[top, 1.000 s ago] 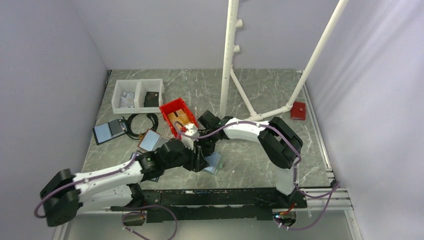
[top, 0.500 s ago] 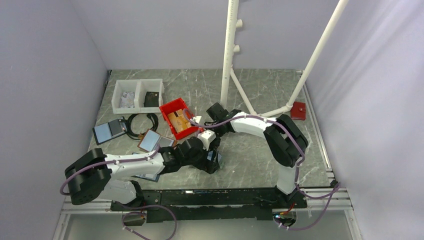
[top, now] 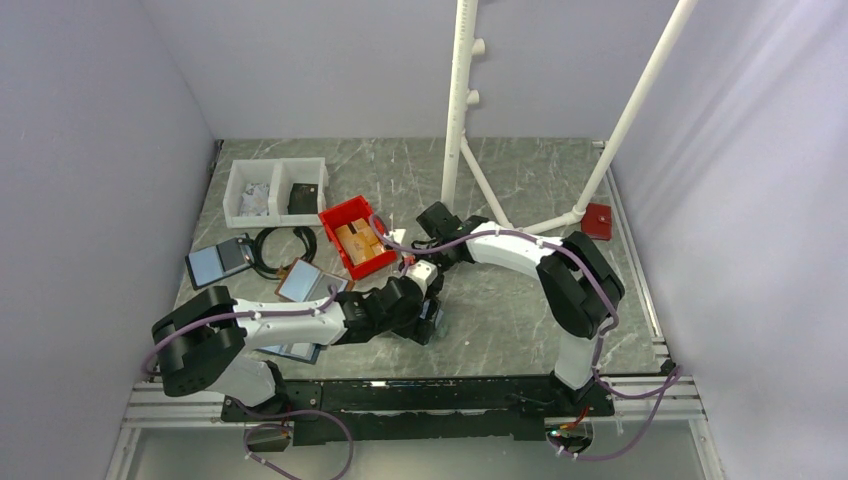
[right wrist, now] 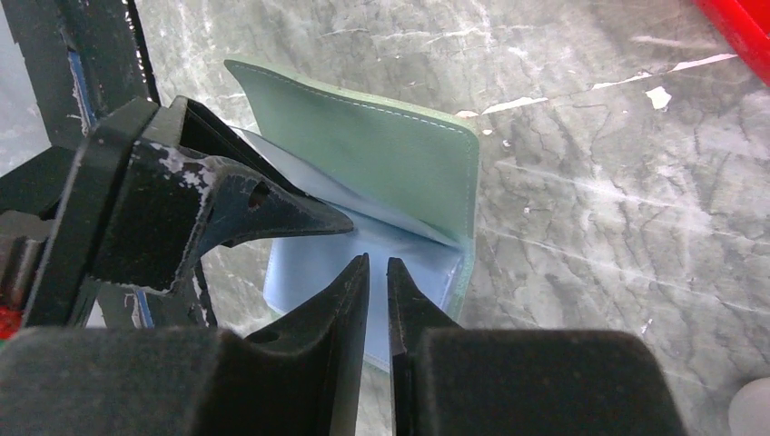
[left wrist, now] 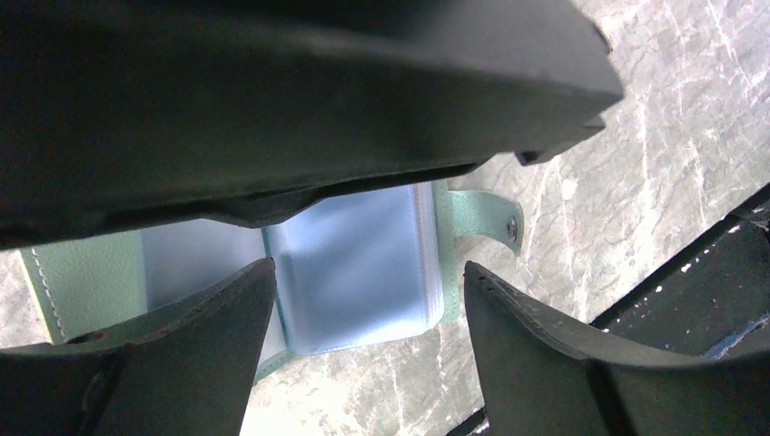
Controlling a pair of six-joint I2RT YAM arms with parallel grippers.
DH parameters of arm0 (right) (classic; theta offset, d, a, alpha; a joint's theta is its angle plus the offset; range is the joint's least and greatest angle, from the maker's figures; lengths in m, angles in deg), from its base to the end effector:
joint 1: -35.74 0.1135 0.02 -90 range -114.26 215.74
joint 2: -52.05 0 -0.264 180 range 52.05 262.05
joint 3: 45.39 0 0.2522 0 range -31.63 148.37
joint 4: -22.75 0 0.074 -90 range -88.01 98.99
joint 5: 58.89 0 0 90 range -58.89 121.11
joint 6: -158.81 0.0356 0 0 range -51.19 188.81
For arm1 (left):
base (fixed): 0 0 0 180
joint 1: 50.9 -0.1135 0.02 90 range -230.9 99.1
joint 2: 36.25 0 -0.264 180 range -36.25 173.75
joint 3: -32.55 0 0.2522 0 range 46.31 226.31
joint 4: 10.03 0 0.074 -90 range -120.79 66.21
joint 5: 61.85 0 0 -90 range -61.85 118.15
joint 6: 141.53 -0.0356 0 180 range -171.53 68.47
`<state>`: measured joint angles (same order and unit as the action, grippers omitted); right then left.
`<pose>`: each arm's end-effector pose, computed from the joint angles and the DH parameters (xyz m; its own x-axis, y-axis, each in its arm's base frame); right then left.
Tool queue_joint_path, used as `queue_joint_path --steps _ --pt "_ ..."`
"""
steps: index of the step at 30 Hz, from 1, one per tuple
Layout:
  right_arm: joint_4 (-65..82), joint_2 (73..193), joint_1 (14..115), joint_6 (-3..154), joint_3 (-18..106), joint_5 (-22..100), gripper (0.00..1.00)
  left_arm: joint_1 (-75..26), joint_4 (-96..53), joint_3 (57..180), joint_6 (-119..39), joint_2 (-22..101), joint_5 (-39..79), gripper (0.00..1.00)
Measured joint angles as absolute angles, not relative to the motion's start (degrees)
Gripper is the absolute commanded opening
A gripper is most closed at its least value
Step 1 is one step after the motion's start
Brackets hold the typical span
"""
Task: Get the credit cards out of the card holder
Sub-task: Open the card holder at the center of the board.
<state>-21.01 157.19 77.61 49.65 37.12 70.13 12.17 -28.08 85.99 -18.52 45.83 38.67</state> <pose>0.2549 0.2586 0.1781 -0.4127 -0.7123 -0.5677 -0.8911 0.1868 0.4135 0.1325 -0.2465 0.1748 -0.7230 0.2406 -0.6476 0.5080 0.8205 -0.2623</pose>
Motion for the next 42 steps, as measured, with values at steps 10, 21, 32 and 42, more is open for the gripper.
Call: queue_joint_path --steps 10,21,32,42 --pt "-21.4 156.8 77.2 49.0 37.1 70.1 0.15 13.0 -27.4 86.5 -18.2 47.1 41.7 0.70" --pt "-22.0 155.2 75.9 49.4 36.2 68.8 0.15 13.3 -23.6 87.3 -18.1 49.3 42.5 0.72" --pt "-21.9 156.1 76.8 50.7 36.1 67.6 0.09 13.3 -18.6 82.6 -19.4 47.3 40.8 0.80" --pt "-19.8 156.3 76.7 54.2 36.1 65.9 0.02 13.3 -17.6 76.4 -19.5 42.4 39.5 0.75"
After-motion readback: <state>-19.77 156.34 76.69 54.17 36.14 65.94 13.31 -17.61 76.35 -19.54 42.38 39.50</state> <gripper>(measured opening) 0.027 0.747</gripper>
